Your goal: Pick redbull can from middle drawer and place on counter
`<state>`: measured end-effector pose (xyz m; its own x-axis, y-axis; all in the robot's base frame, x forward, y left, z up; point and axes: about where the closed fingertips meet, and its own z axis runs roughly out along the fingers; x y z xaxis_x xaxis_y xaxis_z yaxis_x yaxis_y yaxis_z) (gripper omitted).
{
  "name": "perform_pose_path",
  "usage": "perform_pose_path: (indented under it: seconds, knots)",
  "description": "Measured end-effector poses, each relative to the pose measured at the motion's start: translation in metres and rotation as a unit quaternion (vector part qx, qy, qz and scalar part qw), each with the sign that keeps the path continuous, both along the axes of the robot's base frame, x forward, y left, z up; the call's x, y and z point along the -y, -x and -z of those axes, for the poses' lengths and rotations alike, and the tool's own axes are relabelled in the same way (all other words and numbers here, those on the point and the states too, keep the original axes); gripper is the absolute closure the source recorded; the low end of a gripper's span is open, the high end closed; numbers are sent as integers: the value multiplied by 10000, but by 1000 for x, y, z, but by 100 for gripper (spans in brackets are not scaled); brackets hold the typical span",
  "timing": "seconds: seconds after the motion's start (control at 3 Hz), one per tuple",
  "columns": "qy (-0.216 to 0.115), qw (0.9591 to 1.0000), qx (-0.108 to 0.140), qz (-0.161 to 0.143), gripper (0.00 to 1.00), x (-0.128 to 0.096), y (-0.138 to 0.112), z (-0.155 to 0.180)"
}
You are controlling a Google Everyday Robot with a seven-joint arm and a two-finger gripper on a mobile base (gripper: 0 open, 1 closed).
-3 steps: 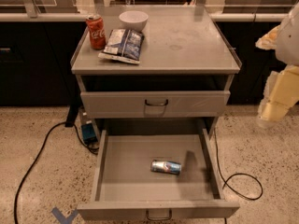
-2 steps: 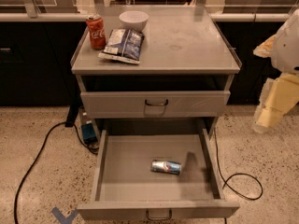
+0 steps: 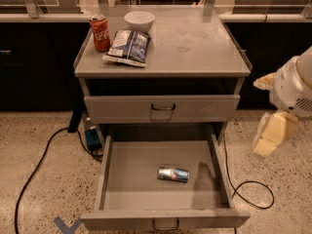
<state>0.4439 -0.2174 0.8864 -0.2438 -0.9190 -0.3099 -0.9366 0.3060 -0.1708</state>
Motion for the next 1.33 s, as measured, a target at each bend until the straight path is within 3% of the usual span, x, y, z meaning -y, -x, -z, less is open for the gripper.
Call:
perform_pose_path:
  seconds: [0.67, 1.0, 1.33]
  knots:
    - [-179, 9998, -88, 59, 0, -1, -5, 90]
    - [-161, 9994, -305, -47, 0, -11, -3, 131]
    - [-161, 9994, -305, -47, 0, -11, -3, 131]
